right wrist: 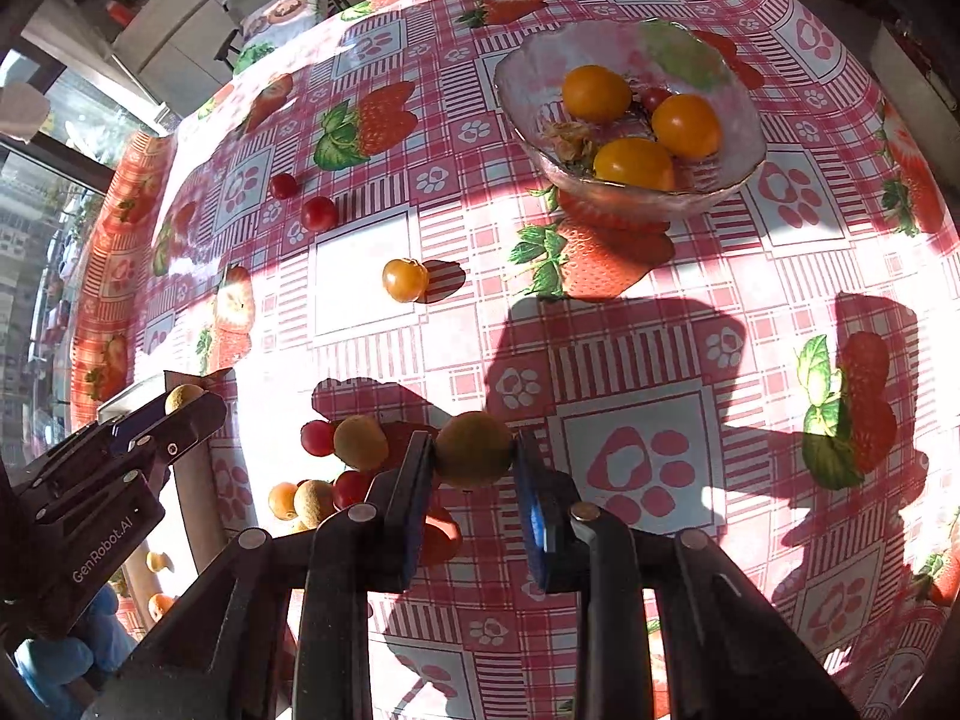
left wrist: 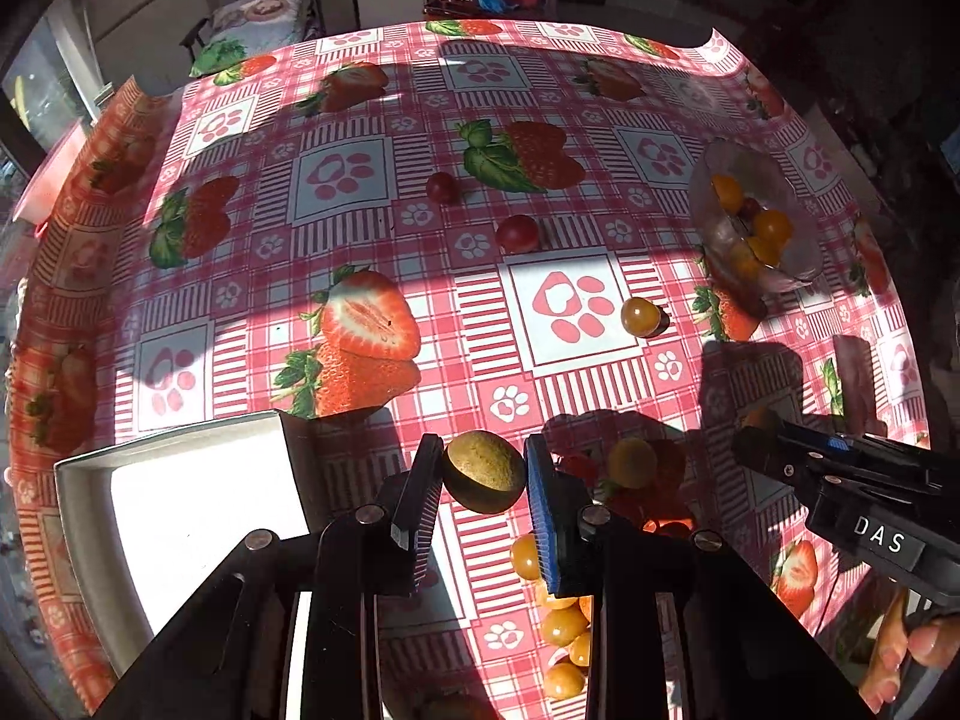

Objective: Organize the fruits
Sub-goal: 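Carry both fruits over the white tray and open both tools to drop them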

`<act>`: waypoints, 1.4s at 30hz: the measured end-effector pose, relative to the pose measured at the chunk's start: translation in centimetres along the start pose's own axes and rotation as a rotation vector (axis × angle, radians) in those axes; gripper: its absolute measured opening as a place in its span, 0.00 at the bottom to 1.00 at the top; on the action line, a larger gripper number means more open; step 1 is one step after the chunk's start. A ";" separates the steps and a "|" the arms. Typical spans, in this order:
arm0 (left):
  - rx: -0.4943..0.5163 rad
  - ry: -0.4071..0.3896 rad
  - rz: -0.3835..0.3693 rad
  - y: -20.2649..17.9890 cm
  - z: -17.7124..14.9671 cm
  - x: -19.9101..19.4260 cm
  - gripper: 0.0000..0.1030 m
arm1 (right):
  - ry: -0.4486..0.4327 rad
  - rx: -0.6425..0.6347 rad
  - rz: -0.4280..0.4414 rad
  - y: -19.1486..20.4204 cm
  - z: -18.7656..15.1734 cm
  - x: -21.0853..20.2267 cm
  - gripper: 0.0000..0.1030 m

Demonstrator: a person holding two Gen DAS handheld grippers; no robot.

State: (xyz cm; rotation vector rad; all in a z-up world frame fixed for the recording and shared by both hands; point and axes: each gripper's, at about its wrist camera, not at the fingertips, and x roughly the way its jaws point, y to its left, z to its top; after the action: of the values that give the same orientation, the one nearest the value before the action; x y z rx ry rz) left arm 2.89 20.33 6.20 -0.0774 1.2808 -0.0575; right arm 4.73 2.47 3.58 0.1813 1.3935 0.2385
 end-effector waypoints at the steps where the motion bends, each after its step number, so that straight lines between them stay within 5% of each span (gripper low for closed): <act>1: -0.007 -0.001 0.002 0.3 -0.4 -0.3 0.28 | 0.001 -0.004 0.002 0.3 -0.2 -0.1 0.28; 23: -0.200 -0.003 0.110 11.9 -9.1 -4.6 0.28 | 0.050 -0.230 0.069 14.5 -4.8 0.0 0.29; 34: -0.188 0.044 0.171 16.0 -11.0 -2.5 0.28 | 0.128 -0.339 0.100 21.7 -7.5 3.6 0.28; 42: -0.180 0.106 0.183 16.7 -11.8 -0.1 0.29 | 0.192 -0.393 0.035 23.3 -8.8 7.4 0.28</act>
State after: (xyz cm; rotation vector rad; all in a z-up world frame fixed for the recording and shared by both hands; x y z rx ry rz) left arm -8.41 36.72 1.45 -0.1128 1.3922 0.2139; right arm -4.15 26.74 1.26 -0.1462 1.5044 0.5642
